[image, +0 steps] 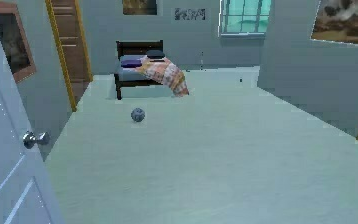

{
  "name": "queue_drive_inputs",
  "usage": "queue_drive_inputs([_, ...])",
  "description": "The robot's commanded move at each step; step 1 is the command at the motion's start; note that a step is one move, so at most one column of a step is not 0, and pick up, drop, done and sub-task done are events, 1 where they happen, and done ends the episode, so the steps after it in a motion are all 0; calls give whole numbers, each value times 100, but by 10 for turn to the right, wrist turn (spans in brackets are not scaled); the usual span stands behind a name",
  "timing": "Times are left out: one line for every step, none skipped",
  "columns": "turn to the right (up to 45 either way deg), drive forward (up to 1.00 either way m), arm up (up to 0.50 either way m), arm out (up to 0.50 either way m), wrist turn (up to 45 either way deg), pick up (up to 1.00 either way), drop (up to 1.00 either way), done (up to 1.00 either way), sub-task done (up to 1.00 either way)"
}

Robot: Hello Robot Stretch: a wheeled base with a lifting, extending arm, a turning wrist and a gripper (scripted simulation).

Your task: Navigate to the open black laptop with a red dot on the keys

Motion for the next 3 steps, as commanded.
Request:
queue_drive_inputs([0,100,0,0,0,0,0,0,0])
queue_drive_inputs([-30,0,0,0,0,0,0,0,0])
queue_drive_inputs([0,100,0,0,0,0,0,0,0])
